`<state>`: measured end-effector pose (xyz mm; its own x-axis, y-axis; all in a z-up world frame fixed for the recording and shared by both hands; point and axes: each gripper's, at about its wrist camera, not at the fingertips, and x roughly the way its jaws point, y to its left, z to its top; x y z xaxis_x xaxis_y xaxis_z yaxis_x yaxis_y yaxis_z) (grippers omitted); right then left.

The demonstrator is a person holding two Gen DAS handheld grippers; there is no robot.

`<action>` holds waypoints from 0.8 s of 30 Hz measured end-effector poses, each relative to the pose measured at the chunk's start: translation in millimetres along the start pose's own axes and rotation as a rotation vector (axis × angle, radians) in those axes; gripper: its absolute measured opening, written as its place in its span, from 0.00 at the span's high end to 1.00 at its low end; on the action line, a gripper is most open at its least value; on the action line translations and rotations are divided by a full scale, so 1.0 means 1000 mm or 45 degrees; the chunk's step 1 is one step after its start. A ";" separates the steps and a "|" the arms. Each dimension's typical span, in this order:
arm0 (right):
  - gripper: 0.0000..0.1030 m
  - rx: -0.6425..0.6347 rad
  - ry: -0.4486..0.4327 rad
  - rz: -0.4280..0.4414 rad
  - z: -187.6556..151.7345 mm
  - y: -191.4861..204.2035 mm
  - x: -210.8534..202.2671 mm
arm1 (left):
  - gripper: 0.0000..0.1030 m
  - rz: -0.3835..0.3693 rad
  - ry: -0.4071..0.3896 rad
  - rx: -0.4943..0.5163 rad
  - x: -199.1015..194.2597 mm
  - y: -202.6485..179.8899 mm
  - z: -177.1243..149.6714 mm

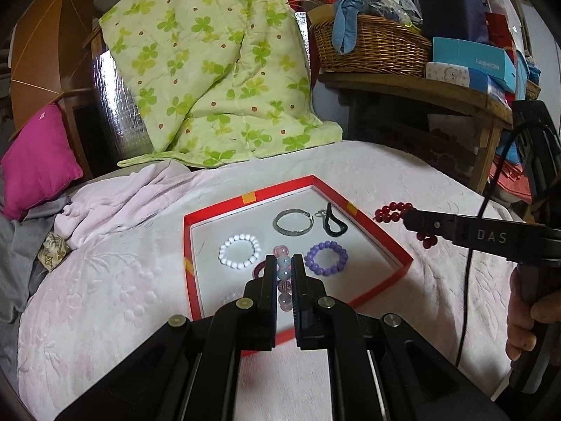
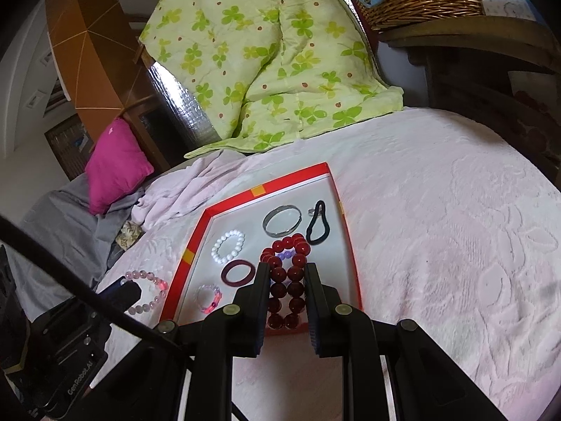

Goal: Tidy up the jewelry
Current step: 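Carry both held bracelets over the red box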

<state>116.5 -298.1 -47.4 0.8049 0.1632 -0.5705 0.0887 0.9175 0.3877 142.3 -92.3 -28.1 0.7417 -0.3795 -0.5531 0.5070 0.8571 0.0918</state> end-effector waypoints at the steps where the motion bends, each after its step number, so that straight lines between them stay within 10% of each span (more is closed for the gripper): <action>1: 0.80 0.001 -0.002 0.000 0.002 -0.002 0.002 | 0.92 -0.003 0.002 -0.005 0.003 0.002 0.000; 24: 0.80 0.006 0.058 0.069 0.036 0.006 0.063 | 0.92 -0.297 0.141 -0.138 0.061 0.022 -0.009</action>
<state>189.4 -295.8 -55.0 0.7812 0.2291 -0.5807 0.0486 0.9051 0.4225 194.6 -93.1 -67.5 0.5549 -0.5358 -0.6364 0.6039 0.7856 -0.1348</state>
